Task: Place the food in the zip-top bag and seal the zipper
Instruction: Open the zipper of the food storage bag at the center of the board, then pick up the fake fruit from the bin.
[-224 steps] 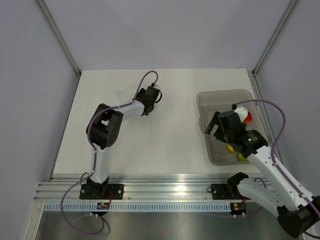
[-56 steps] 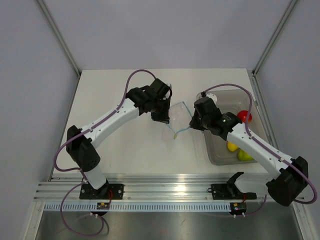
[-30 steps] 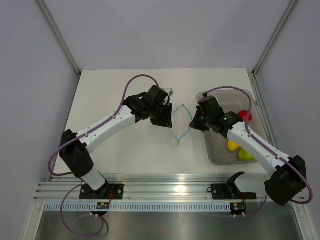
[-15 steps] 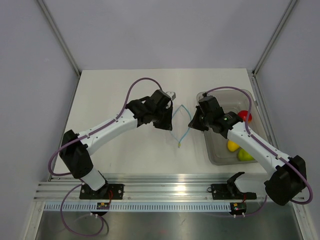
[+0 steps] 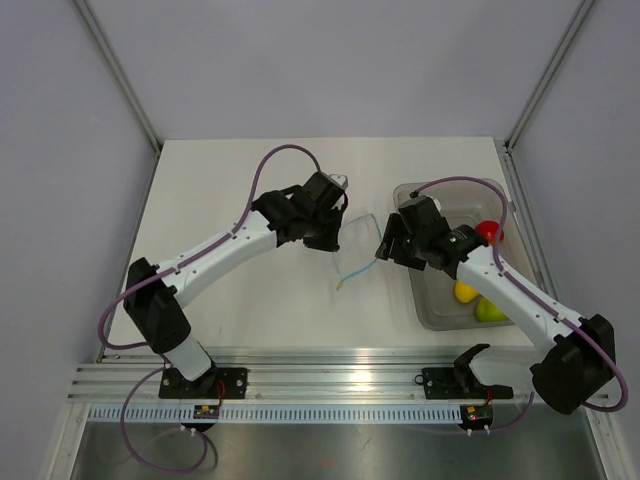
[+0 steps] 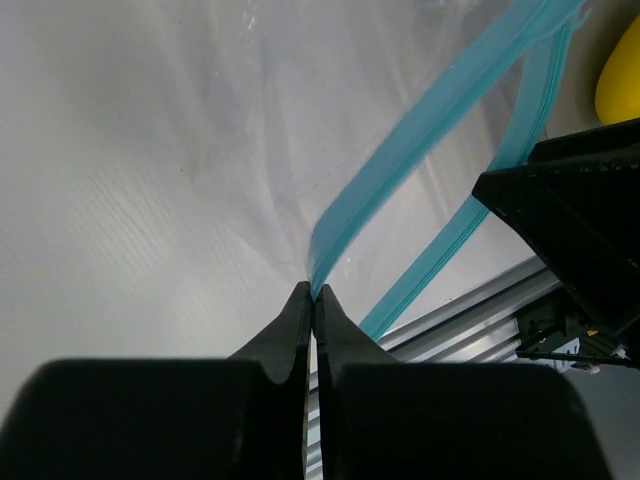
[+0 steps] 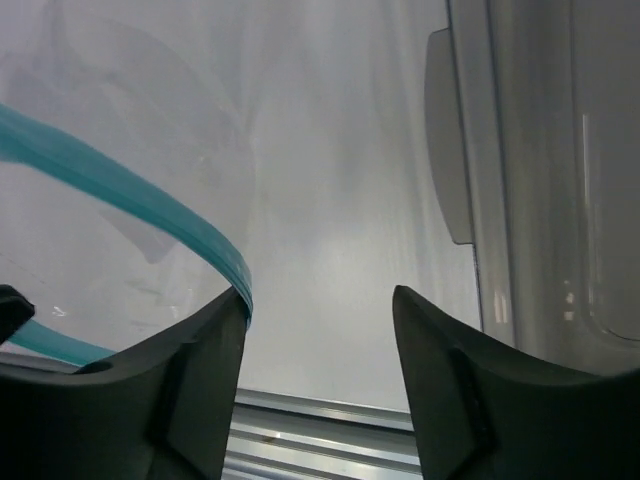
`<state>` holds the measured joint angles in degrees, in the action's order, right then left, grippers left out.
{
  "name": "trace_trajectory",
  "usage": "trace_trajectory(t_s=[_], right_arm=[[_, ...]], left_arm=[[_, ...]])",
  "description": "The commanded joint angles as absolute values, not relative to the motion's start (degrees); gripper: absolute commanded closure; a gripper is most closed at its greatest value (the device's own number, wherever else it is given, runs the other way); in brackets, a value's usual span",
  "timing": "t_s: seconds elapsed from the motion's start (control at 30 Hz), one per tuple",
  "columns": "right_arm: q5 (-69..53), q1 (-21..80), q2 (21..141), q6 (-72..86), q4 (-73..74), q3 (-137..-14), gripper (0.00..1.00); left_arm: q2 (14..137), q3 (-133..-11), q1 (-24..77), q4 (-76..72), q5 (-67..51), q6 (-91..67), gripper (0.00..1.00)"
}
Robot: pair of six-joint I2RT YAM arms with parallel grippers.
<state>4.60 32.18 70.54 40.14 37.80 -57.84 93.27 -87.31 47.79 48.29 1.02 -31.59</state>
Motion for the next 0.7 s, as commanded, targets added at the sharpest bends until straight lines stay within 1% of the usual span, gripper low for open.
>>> trace_trajectory(t_s=[0.0, 0.07, 0.17, 0.33, 0.57, 0.67], right_arm=[[11.94, 31.91, 66.89, 38.32, 44.11, -63.10, 0.31], [16.06, 31.82, 64.96, 37.88, 47.53, -65.20, 0.24], [19.76, 31.03, 62.33, 37.35, 51.31, -67.05, 0.21], [22.23, 28.83, 58.10, 37.79, 54.40, -66.71, 0.16], [23.64, 28.04, 52.75, 38.84, 58.79, -64.78, 0.14], [26.88, 27.34, 50.63, 39.37, 61.51, -63.55, 0.07]], left_arm=[[94.75, -92.11, 47.90, 52.11, 6.49, -31.55, 1.00], [94.92, -92.37, 47.90, 52.29, 7.38, -31.64, 1.00], [95.71, -93.34, 47.90, 52.82, 8.79, -31.64, 1.00], [97.21, -95.71, 47.90, 53.70, 10.81, -31.29, 1.00], [98.88, -98.70, 47.99, 55.63, 13.71, -30.24, 1.00], [99.40, -99.75, 47.90, 56.42, 15.03, -30.06, 1.00]])
